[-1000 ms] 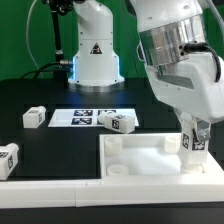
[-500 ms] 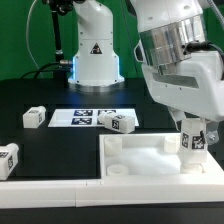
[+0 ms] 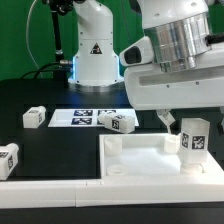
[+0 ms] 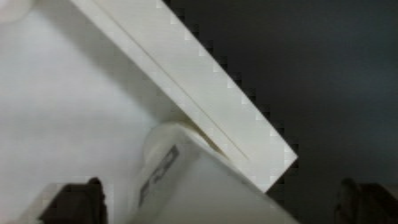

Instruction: Assemble one leg

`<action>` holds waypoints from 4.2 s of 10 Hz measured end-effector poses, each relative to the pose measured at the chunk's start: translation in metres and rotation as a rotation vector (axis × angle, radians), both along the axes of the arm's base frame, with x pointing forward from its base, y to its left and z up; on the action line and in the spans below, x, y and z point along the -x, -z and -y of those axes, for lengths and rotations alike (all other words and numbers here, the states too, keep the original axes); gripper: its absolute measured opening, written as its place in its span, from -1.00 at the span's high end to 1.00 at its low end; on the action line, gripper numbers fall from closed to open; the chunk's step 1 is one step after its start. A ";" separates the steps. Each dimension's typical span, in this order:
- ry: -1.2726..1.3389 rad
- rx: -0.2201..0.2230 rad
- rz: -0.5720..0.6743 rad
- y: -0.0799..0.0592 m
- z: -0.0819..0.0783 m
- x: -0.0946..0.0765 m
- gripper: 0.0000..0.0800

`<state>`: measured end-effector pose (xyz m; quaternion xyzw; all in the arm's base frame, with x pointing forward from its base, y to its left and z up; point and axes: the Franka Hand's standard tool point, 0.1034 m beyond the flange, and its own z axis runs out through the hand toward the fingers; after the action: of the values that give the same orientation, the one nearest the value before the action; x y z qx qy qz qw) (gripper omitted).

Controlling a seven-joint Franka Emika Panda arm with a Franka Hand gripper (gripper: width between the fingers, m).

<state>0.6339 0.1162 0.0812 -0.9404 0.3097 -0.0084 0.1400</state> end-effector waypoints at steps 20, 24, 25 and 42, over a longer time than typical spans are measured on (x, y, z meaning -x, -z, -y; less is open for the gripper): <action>0.495 0.000 -0.255 0.006 -0.016 0.007 0.27; 0.489 0.000 -0.253 0.006 -0.017 0.008 -0.17; 0.489 0.000 -0.253 0.006 -0.017 0.008 -0.51; -0.521 0.128 -0.005 0.005 -0.007 0.014 0.13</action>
Offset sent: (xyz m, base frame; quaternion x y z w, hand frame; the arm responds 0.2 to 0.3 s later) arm 0.0070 0.0023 -0.0052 -0.1237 -0.0400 -0.4331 0.8919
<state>0.6201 0.1237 0.0758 -0.9954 0.0561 0.0106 0.0767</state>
